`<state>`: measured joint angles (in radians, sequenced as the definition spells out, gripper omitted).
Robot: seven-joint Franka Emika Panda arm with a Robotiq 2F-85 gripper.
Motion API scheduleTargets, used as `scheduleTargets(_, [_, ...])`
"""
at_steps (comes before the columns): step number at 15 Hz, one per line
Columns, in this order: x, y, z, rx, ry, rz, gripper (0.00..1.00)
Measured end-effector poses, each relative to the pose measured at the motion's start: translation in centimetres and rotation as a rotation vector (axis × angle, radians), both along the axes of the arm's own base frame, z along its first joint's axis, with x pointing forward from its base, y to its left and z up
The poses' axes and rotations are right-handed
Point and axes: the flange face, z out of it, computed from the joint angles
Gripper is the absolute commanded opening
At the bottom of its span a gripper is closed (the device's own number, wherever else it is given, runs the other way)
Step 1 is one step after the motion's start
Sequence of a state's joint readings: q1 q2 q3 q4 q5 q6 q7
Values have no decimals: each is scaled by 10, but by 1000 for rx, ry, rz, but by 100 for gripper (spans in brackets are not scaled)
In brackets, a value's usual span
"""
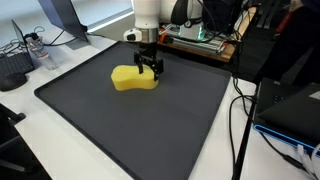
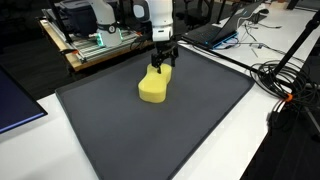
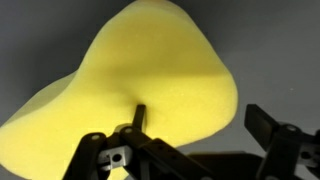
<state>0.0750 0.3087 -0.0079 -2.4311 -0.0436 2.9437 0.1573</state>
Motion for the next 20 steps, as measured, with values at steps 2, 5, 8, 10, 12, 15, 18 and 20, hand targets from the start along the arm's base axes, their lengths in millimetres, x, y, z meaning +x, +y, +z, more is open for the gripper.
scheduleTargets(2, [-9,0,-5,-21,-22,61,100])
scheduleTargets(5, [-17,-3,-9,-52,-45,136,100])
scheduleTargets(8, [-20,-6,-12,-78,-45,178,75])
scheduleTargets(10, [-20,-6,-15,-87,-41,200,66])
scheduleTargets(12, [-20,-7,-15,-92,-39,215,51])
scheduleTargets(15, [-20,-4,-15,-94,-40,235,33])
scheduleTargets(18, [-20,-3,-14,-95,-41,248,14])
scheduleTargets(20, [-20,-2,-14,-96,-40,254,8])
